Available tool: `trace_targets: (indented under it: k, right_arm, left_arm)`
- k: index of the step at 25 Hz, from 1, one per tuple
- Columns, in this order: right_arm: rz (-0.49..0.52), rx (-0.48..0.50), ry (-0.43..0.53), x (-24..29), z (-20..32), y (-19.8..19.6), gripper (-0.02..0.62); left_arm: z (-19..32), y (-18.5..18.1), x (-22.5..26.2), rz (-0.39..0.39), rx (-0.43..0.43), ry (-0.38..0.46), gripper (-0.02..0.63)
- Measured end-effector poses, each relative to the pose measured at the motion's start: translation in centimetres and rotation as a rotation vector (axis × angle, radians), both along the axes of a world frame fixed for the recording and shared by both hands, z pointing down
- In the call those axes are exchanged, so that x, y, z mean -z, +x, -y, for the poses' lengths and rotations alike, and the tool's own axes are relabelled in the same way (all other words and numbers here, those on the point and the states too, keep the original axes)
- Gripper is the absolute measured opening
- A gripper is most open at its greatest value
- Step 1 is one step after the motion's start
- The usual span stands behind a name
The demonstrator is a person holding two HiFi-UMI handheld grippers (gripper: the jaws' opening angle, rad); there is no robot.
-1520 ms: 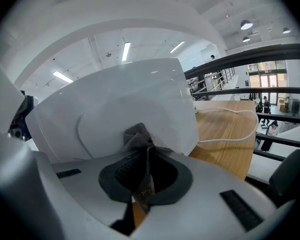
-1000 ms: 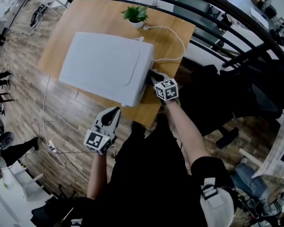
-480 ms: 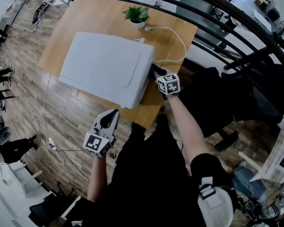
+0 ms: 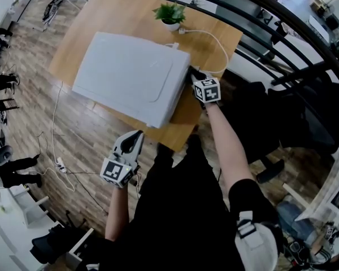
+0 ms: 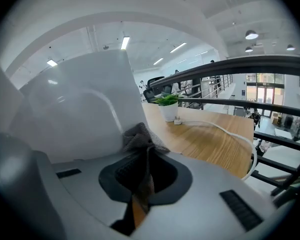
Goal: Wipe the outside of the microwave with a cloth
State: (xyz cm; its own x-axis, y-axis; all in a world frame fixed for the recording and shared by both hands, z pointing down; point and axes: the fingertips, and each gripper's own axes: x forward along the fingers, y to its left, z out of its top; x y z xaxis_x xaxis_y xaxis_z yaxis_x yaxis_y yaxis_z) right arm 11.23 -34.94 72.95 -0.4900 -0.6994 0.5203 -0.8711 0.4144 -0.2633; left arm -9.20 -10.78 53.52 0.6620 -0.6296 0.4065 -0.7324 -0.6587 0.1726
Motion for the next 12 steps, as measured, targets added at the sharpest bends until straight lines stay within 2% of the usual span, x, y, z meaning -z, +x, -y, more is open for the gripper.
trace_targets:
  k: [12]
  right_arm:
    - [-0.140,0.017,0.002,-3.2,1.0,0.5,0.012]
  left_arm:
    - [-1.0,-1.2,-1.1,0.004,0.025,-0.027,0.009]
